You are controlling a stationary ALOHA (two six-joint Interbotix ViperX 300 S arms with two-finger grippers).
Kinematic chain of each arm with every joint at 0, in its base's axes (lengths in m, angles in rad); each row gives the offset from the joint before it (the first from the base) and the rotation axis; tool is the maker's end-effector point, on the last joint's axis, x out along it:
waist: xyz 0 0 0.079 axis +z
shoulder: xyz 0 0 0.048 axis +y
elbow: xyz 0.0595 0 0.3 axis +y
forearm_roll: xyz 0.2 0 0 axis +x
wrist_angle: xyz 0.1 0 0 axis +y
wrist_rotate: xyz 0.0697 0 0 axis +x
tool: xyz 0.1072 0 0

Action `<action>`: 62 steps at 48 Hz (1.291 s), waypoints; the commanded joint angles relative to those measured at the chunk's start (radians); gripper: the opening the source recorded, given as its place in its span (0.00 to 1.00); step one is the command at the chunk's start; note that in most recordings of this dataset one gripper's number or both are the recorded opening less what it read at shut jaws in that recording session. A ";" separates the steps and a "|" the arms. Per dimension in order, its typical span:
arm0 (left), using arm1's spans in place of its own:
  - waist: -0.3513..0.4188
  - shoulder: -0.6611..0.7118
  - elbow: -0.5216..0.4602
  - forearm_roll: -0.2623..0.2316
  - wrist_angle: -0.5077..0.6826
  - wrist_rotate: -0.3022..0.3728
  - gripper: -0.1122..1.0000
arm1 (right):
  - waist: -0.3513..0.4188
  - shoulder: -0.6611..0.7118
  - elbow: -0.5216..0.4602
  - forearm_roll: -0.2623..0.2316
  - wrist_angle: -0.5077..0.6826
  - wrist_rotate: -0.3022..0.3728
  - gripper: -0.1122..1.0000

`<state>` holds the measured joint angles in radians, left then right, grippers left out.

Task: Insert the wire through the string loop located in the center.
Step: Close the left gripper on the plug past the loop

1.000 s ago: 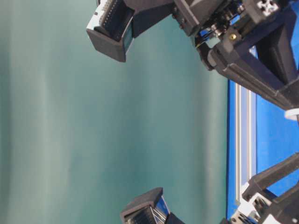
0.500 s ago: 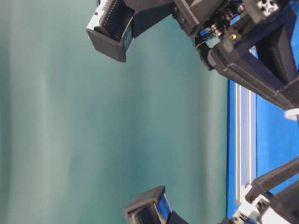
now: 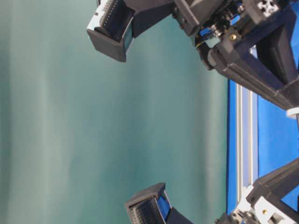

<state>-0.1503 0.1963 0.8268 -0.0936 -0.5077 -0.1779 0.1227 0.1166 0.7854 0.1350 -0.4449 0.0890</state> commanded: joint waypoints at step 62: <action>0.006 -0.018 -0.012 0.003 -0.005 0.003 0.14 | 0.005 -0.012 -0.006 0.003 -0.003 0.000 0.91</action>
<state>-0.1473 0.1963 0.8253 -0.0936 -0.5093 -0.1779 0.1258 0.1166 0.7854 0.1350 -0.4449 0.0890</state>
